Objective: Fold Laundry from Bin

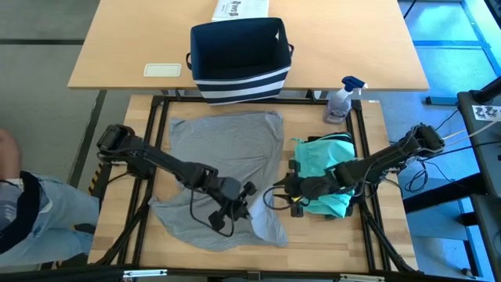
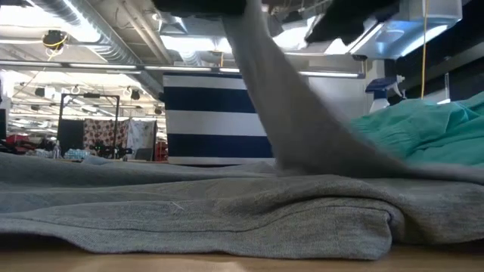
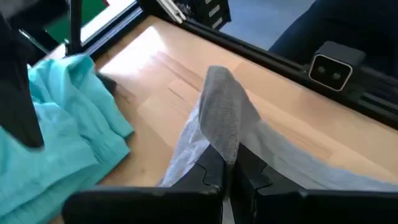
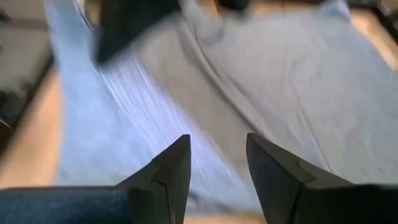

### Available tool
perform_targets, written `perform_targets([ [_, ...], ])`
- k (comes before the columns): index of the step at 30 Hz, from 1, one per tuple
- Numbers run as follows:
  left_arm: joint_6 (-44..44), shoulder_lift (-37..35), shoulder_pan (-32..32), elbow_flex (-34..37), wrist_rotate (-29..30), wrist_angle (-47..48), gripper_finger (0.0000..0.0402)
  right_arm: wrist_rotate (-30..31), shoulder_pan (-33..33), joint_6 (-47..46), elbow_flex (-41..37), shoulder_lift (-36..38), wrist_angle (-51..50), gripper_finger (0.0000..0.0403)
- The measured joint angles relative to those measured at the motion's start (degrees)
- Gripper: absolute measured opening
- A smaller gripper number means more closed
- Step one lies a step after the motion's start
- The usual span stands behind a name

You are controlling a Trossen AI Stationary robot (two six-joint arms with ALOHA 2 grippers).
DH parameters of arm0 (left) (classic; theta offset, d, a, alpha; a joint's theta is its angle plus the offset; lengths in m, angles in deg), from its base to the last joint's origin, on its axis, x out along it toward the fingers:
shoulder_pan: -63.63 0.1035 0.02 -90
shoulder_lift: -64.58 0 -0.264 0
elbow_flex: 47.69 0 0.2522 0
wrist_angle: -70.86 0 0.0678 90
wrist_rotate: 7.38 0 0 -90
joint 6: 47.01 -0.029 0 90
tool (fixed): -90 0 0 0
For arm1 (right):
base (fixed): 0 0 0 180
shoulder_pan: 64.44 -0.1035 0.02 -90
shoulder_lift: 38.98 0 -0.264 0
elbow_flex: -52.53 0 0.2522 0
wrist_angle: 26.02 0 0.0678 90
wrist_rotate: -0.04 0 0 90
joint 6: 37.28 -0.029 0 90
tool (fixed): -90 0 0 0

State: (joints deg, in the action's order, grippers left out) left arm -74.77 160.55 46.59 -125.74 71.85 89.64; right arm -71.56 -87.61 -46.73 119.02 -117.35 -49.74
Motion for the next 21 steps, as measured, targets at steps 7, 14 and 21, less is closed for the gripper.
perform_targets([
  [7, 3.2, -0.5, -4.7, 0.0, 5.5, 2.0, 0.0, -4.2, 3.7, 3.9, 0.0, -7.2, 0.8, 0.0157],
  [14, 4.7, -0.5, -5.6, 0.0, 8.6, 3.4, 0.0, -4.9, 4.0, 11.6, 0.0, -15.7, 1.1, 0.0167],
  [21, 6.7, -0.5, -5.9, 0.0, 9.6, 3.6, 0.0, -3.7, 4.1, 14.5, 0.0, -21.6, 0.7, 0.0184],
])
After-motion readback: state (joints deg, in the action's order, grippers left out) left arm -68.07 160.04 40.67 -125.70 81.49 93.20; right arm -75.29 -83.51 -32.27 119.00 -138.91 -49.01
